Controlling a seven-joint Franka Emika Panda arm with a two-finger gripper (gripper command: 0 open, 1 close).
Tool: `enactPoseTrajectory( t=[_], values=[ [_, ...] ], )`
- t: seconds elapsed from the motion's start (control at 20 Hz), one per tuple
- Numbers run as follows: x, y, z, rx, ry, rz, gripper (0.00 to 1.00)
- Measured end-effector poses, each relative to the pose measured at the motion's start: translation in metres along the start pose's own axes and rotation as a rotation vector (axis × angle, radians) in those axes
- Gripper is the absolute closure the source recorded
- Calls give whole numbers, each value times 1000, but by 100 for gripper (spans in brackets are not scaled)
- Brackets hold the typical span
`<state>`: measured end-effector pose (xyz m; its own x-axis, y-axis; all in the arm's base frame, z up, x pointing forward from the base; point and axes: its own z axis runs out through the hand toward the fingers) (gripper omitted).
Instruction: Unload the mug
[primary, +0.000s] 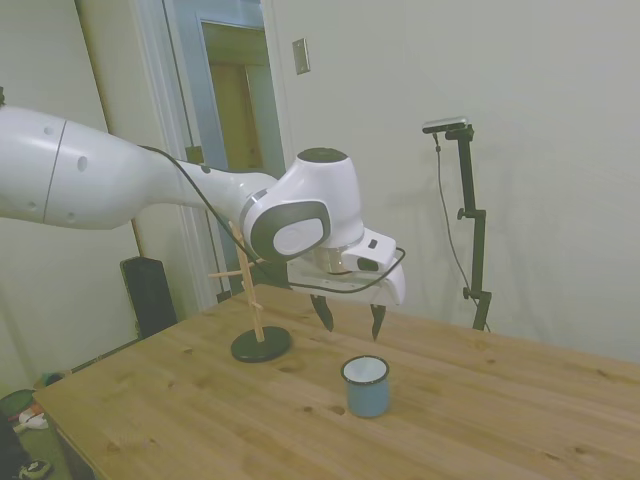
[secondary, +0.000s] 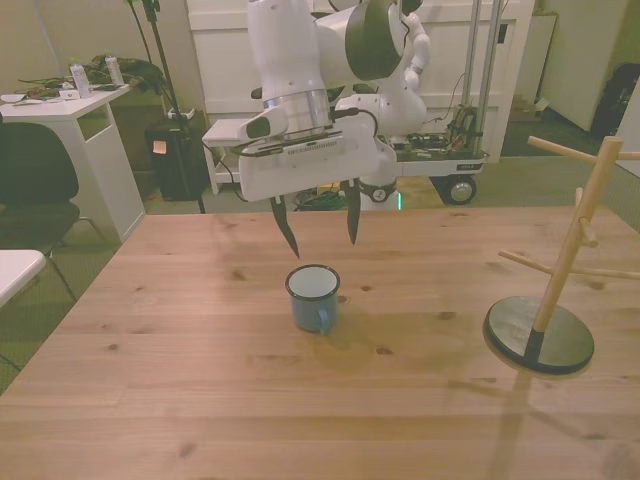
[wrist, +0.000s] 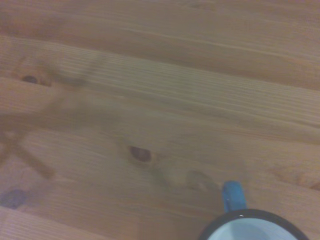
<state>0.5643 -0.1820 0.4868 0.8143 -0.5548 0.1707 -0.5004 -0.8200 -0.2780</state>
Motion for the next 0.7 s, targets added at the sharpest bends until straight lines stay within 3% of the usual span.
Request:
enactPoseTrajectory(
  t=[0.7],
  values=[
    [-75, -85, 9, 50, -40, -70, 0]
  ],
)
